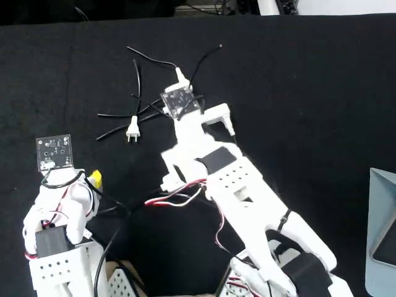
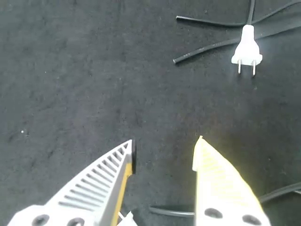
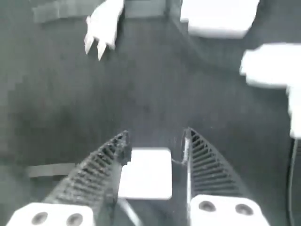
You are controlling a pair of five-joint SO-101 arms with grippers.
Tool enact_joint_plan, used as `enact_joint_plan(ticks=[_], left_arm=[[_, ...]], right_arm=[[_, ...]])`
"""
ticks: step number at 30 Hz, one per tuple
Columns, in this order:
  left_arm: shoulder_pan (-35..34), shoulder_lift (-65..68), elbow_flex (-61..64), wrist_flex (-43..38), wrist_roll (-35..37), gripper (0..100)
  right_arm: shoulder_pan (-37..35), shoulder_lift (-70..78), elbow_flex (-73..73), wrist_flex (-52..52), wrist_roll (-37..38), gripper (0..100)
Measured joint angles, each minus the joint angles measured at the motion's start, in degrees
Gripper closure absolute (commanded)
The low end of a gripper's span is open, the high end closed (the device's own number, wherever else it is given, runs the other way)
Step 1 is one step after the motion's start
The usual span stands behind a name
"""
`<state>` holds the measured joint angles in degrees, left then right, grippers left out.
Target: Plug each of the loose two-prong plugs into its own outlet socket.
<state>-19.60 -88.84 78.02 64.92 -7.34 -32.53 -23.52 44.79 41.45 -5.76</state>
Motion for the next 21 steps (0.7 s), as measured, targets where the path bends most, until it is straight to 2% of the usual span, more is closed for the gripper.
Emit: enact_joint_plan(ticks=[3,5,11,21], left_arm=[[-0.1,0.0,0.0,0.1,0.0,79],[-2.5,0.0,0.0,0.1,0.9,79],[-7.6,0.0,0.0,-2.5,2.6,79],[-8.4,0.0,1.1,-3.0,2.6,79]], right_arm=[[-1.9,1.1,-0.1,-7.5,0.0,82.2],[-3.5,4.2,-1.6,-9.3,-0.4,82.2],[-5.2,20.1,-14.9,-10.5,-6.1,82.2],[-5.4,49.3,-40.4,-10.5,-8.4,82.2]])
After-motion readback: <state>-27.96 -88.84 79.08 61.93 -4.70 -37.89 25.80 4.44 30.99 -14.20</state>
